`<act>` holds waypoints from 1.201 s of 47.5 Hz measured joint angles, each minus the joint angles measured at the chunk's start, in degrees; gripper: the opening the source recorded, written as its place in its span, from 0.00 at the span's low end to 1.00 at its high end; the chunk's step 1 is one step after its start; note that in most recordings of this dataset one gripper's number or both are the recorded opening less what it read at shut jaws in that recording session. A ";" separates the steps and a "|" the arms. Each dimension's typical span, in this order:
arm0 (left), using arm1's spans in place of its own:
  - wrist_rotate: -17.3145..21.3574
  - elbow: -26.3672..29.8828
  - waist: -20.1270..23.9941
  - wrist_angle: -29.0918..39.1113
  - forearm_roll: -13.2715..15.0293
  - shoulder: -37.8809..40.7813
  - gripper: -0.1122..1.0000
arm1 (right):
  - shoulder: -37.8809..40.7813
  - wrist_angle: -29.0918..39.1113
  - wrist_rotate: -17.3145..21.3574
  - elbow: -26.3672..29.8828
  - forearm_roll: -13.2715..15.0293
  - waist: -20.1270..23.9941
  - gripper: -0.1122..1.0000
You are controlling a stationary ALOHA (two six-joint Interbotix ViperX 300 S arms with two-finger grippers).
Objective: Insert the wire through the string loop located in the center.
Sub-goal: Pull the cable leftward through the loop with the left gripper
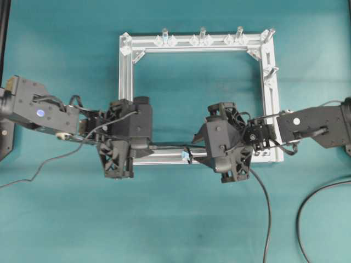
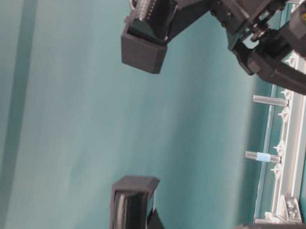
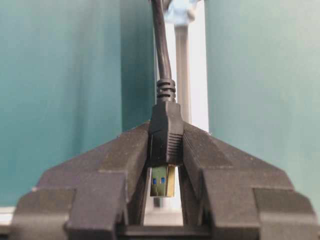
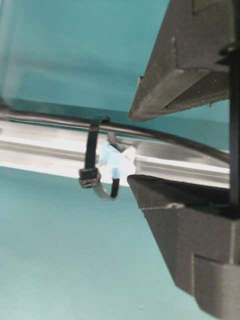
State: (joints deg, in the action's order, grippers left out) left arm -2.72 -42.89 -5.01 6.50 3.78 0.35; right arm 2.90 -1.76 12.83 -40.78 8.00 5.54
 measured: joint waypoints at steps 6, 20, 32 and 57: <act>0.00 -1.76 0.00 0.09 0.09 -1.85 0.25 | 0.09 0.18 0.00 0.00 0.00 0.00 0.55; -2.46 -4.66 -0.09 2.72 0.00 -6.50 0.25 | 0.00 0.18 -0.09 0.00 0.00 0.00 0.55; -2.90 -6.42 -1.23 7.21 0.00 -10.72 0.23 | 0.00 0.18 0.00 0.00 0.00 0.00 0.55; -8.53 -12.04 -3.52 9.40 0.00 -16.00 0.19 | 0.00 0.18 -0.09 0.00 0.00 0.00 0.55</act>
State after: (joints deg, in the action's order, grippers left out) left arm -11.25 -54.93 -8.53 15.91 3.78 -15.64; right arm 2.90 -1.58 12.74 -40.78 8.00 5.54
